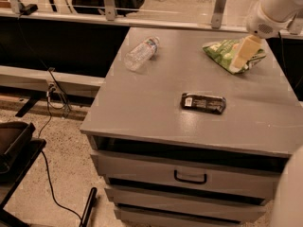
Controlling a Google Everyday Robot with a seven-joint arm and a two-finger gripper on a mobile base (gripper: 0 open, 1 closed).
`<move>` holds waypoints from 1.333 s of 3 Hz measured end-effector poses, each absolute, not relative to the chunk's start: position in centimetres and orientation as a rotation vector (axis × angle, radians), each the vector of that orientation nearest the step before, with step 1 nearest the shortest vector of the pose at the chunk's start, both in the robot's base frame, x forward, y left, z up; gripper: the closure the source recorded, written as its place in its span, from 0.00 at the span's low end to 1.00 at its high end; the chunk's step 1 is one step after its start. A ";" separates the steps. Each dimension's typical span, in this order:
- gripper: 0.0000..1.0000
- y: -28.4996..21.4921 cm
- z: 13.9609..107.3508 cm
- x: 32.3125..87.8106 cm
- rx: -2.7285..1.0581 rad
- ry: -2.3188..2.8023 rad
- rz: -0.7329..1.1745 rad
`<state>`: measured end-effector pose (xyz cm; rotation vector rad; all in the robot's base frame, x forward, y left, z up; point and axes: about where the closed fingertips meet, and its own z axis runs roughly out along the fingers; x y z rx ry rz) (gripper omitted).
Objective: Move green jalapeno chip bag near rxbar chocolate
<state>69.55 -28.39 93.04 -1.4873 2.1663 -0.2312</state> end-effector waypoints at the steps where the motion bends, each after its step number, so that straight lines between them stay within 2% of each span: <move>1: 0.00 -29.5 91.0 72.3 -1.398 2.201 -0.199; 2: 0.00 -31.1 87.9 73.7 -1.280 2.262 -0.144; 3: 0.18 -33.0 85.8 73.9 -1.156 2.320 -0.100; 4: 0.42 -33.4 84.3 73.7 -1.102 2.326 -0.006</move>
Offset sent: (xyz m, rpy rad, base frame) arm 0.0562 -0.0517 -0.0797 0.1894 0.0344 -0.2551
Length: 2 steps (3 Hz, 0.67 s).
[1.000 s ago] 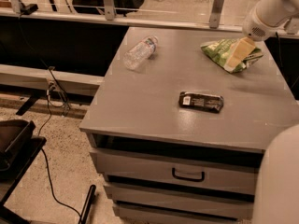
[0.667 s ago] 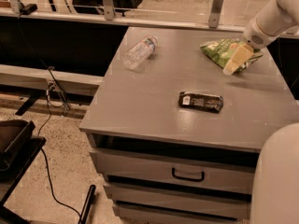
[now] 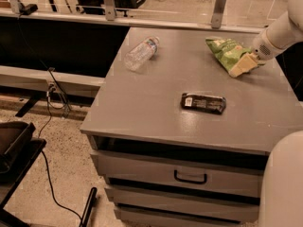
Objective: Move green jalapeno chip bag near rxbar chocolate
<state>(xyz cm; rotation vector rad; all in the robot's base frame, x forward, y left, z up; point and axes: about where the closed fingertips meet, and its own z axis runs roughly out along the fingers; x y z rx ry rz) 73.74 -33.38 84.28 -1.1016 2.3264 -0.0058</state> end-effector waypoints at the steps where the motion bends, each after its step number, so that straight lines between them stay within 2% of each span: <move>1: 0.64 -32.6 84.2 73.7 -1.113 2.314 0.041; 2: 0.87 -32.6 84.3 73.7 -1.113 2.314 0.041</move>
Offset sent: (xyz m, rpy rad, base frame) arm -0.0126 0.0511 0.0284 0.1342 0.0035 0.2247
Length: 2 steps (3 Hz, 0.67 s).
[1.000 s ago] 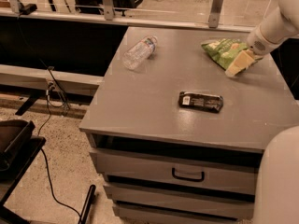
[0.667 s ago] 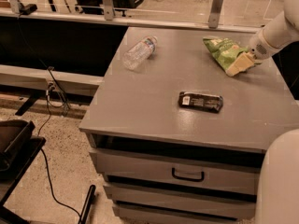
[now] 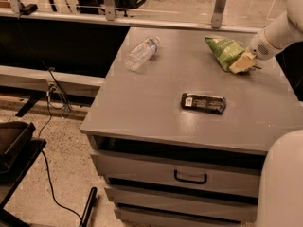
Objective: Move green jalapeno chip bag near rxbar chocolate
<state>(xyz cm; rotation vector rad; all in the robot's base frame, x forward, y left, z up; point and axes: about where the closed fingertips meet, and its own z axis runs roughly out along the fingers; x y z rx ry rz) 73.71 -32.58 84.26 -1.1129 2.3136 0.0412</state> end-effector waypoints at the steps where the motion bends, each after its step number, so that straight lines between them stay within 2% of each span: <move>1: 1.00 -30.7 85.7 72.3 -1.220 2.234 0.114; 2: 1.00 -28.5 89.1 68.9 -1.423 2.073 0.180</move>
Offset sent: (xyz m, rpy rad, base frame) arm -0.1024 0.0593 0.1018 0.0311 -0.1133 0.5819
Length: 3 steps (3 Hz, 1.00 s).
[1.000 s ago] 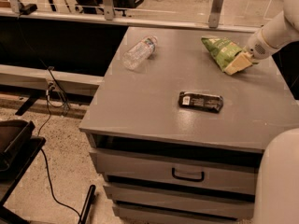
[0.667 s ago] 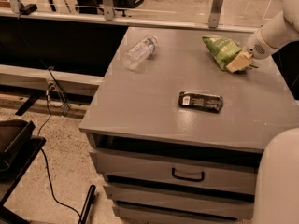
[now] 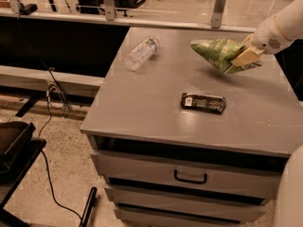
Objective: Move green jalapeno chip bag near rxbar chocolate
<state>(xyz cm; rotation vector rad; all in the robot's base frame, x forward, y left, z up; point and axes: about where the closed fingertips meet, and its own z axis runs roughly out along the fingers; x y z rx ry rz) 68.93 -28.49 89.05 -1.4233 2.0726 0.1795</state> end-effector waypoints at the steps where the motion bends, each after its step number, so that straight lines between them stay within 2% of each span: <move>1: 1.00 -27.0 91.4 65.2 -1.611 1.905 0.208; 2: 0.82 -26.5 91.5 61.3 -1.732 1.810 0.239; 3: 0.59 -25.3 89.8 58.8 -1.790 1.807 0.276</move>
Offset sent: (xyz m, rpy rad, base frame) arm -0.1438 0.0252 0.0142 -0.0381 -0.0310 0.4500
